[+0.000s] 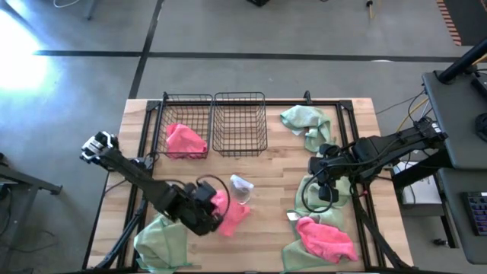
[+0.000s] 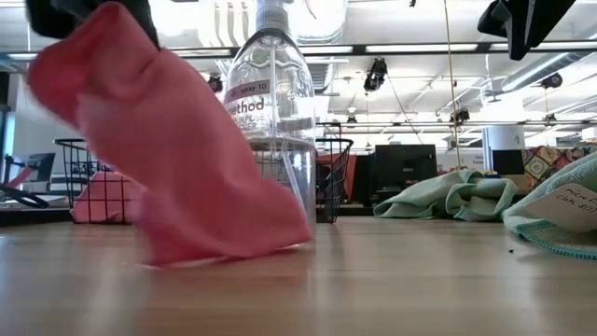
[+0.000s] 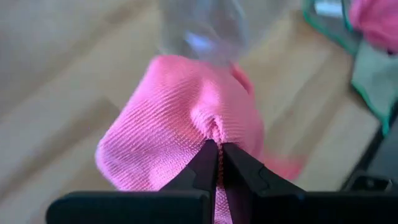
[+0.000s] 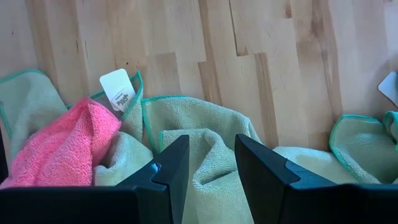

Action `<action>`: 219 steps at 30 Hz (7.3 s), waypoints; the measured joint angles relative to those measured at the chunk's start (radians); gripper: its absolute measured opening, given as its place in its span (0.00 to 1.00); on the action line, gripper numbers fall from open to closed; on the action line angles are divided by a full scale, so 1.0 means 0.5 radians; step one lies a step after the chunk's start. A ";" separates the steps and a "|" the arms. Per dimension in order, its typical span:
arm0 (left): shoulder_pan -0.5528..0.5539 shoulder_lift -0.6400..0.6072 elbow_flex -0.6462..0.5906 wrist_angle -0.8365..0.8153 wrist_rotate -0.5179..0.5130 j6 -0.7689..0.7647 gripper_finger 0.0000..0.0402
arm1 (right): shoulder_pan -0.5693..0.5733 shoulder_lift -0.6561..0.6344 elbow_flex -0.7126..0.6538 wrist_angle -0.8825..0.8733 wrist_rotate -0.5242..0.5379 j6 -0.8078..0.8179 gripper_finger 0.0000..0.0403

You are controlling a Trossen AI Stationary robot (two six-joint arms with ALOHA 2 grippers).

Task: Sort microfiber towel by color & place in baskets
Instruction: Put the left pink microfiber towel into the left black wire basket, then put the bottom left green microfiber towel into the right black wire basket

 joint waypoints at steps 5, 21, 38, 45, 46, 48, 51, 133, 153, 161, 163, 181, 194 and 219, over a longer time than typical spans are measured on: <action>0.091 -0.184 0.001 -0.265 -0.129 0.001 0.01 | 0.000 0.000 0.000 -0.001 0.000 -0.050 0.31; 0.544 -0.656 0.001 -0.822 -0.676 0.276 0.01 | -0.001 -0.043 0.000 -0.052 0.258 -0.332 0.31; 0.976 -1.189 0.002 -1.309 -1.370 0.661 0.01 | -0.014 -0.063 0.001 0.071 0.415 0.056 0.31; 0.986 -1.325 0.002 -1.295 -1.339 0.748 0.01 | -0.014 -0.063 0.001 0.174 0.416 0.033 0.31; 0.986 -1.327 0.002 -1.287 -1.317 0.778 0.01 | -0.014 -0.063 0.001 0.172 0.416 0.033 0.31; 0.986 -1.317 0.002 -1.250 -1.289 0.853 0.01 | -0.014 -0.063 0.001 0.173 0.419 0.032 0.31; 0.986 -1.281 0.002 -1.161 -1.252 0.987 0.04 | -0.014 -0.063 0.001 0.173 0.450 0.032 0.31; -0.835 -0.327 0.002 -0.827 0.374 -0.388 0.35 | -0.013 -0.003 0.000 0.816 0.711 0.136 0.31; -1.404 -0.331 -0.382 -0.551 0.412 -1.089 0.35 | -0.008 0.076 0.001 0.829 0.554 0.471 0.31; -1.403 -0.336 -0.449 -0.421 0.419 -1.363 0.35 | -0.008 0.076 0.001 0.784 0.552 0.346 0.31; -1.401 -0.336 -0.449 -0.421 0.419 -1.424 0.35 | -0.009 0.076 0.001 0.746 0.552 0.343 0.31; -1.178 -0.333 -0.627 -0.286 0.405 -1.496 0.35 | -0.009 0.076 0.001 0.586 0.546 0.267 0.31; -1.145 -0.332 -0.992 0.317 0.412 -1.460 0.35 | -0.010 0.076 0.001 0.499 0.448 0.262 0.31; -1.046 -0.330 -1.180 0.466 0.417 -1.548 0.27 | -0.010 0.076 0.001 0.498 0.451 0.248 0.31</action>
